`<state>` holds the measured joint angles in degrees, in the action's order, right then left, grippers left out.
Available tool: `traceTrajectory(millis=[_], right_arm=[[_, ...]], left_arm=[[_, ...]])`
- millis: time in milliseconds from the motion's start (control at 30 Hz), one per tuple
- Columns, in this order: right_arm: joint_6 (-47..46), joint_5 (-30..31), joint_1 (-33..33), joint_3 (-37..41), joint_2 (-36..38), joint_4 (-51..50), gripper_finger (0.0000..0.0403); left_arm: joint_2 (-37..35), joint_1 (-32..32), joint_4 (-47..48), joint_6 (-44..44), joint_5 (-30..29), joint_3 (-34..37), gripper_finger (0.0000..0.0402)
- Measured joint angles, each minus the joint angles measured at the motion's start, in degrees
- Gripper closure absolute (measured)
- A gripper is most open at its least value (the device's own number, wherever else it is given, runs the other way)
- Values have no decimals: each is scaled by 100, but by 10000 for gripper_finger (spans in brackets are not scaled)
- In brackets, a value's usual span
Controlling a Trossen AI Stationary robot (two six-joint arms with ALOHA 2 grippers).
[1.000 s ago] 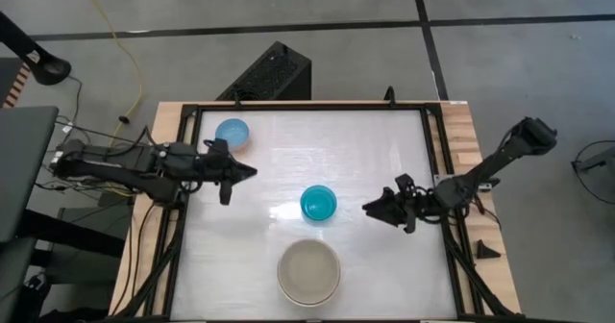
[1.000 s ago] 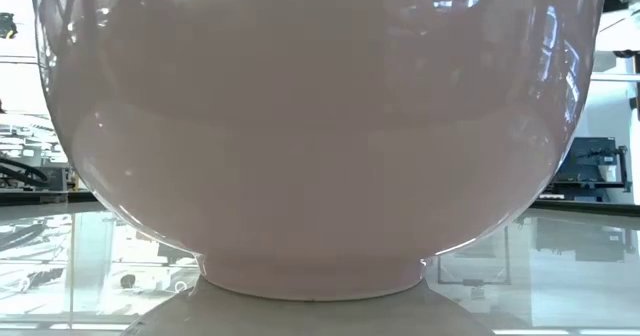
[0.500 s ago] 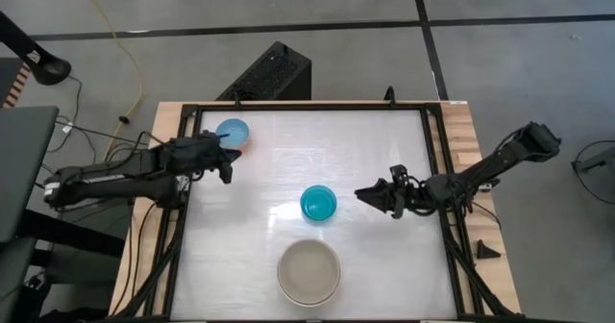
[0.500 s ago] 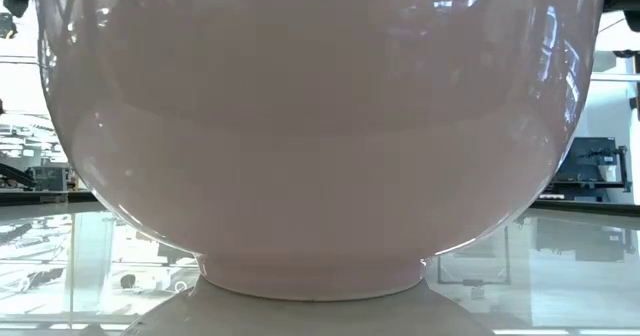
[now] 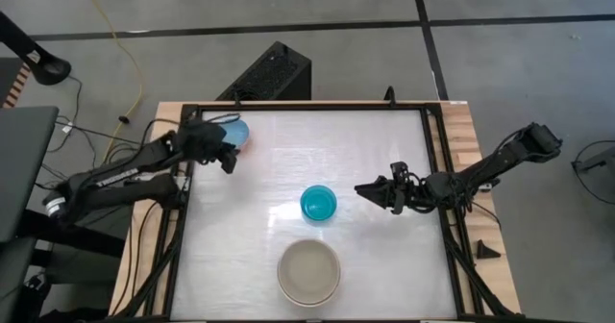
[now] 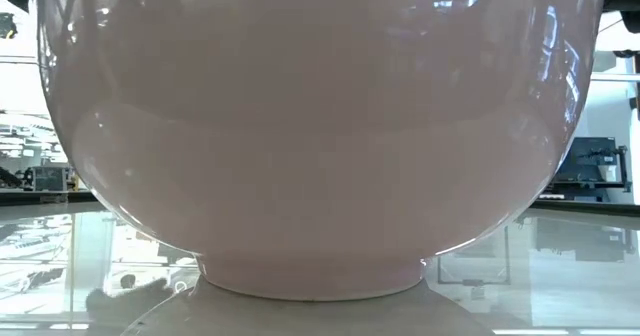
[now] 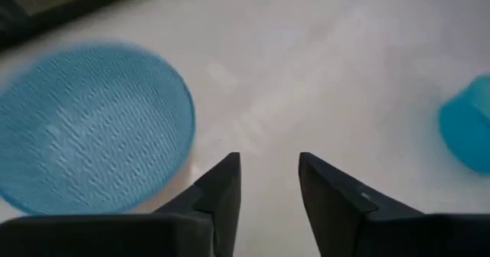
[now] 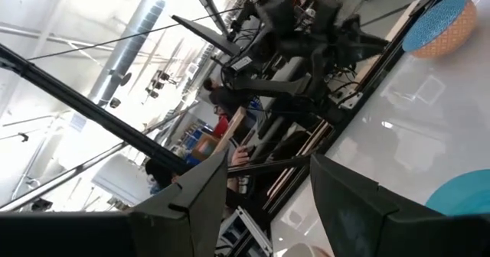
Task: Nest bowls inside each other
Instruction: Stack the blue patterned bowl on top of the gray bowl
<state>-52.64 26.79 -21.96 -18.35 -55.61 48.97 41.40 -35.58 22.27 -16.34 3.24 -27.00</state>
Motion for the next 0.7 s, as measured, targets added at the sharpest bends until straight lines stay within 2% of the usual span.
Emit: traceTrajectory(millis=[100,200,433,700], right_arm=[[2,2,4,0,2,0,182],[2,2,49,0,1,-5,182],[2,2,122,0,2,-4,182],[-63,2,122,0,2,-6,182]], left_arm=[[379,-457,-164,170,704,0,267],[680,-789,-600,323,1013,0,261],[1381,-1211,-781,719,1050,-183,260],[2403,-1268,-767,1084,1059,-402,260]])
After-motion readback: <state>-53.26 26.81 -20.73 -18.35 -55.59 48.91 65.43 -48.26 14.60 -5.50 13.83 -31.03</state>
